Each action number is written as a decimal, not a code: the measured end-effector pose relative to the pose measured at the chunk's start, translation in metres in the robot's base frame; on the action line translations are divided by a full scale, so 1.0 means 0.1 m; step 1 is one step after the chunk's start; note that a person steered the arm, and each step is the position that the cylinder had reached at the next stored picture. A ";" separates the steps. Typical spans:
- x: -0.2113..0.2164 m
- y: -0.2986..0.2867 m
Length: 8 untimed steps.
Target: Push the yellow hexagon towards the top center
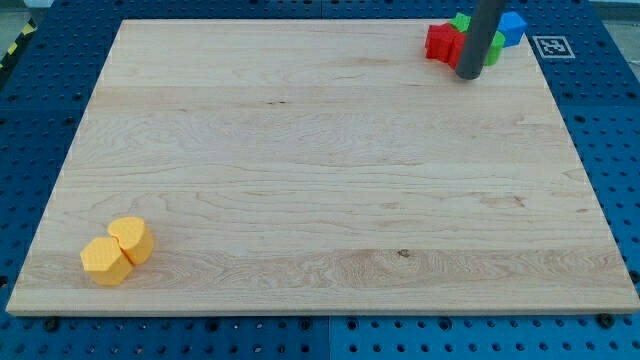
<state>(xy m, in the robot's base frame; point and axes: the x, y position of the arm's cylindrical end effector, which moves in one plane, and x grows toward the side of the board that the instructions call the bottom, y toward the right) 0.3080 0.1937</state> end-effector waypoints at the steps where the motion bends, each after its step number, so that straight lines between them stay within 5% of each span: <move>1: 0.11 -0.03; 6: 1.51 -4.98; 8: 1.62 -4.99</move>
<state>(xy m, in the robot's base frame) 0.4699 -0.3050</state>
